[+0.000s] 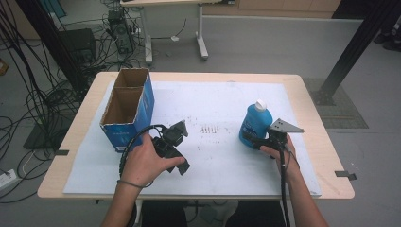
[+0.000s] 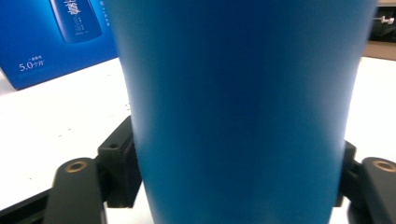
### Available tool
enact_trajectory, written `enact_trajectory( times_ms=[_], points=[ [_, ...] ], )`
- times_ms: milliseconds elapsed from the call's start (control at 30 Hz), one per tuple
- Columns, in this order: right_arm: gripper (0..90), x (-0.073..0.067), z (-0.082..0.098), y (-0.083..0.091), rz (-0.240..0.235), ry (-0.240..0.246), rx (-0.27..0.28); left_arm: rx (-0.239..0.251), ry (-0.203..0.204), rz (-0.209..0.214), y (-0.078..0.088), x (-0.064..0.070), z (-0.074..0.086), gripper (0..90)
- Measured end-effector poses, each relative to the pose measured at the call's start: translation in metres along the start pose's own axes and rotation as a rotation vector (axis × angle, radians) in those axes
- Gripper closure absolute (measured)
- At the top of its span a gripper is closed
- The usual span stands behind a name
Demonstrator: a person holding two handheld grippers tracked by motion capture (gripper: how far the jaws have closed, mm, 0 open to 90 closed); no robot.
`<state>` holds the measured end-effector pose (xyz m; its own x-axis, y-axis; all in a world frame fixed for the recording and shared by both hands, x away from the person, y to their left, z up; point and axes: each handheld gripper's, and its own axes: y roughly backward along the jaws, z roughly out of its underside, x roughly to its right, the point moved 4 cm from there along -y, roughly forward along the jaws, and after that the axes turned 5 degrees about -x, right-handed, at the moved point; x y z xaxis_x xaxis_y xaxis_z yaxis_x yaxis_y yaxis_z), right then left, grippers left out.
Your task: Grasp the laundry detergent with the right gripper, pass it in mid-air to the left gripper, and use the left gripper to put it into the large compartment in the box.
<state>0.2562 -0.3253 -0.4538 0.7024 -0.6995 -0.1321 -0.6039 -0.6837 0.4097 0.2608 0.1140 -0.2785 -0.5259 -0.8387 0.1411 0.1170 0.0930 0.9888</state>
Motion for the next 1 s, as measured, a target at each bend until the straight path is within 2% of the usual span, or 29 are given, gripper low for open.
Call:
enact_trajectory(
  times_ms=[300, 1000],
  points=[
    [39.2, 0.0005, 0.0007, 0.0015, -0.001, -0.004, 0.009, -0.005, -0.004, -0.001, 0.0, 0.0008, -0.0002, 8.3],
    [40.9, -0.0032, -0.0014, 0.0023, 0.016, 0.02, -0.002, -0.002, -0.003, -0.001, -0.0008, 0.0016, -0.0004, 8.4]
  ],
)
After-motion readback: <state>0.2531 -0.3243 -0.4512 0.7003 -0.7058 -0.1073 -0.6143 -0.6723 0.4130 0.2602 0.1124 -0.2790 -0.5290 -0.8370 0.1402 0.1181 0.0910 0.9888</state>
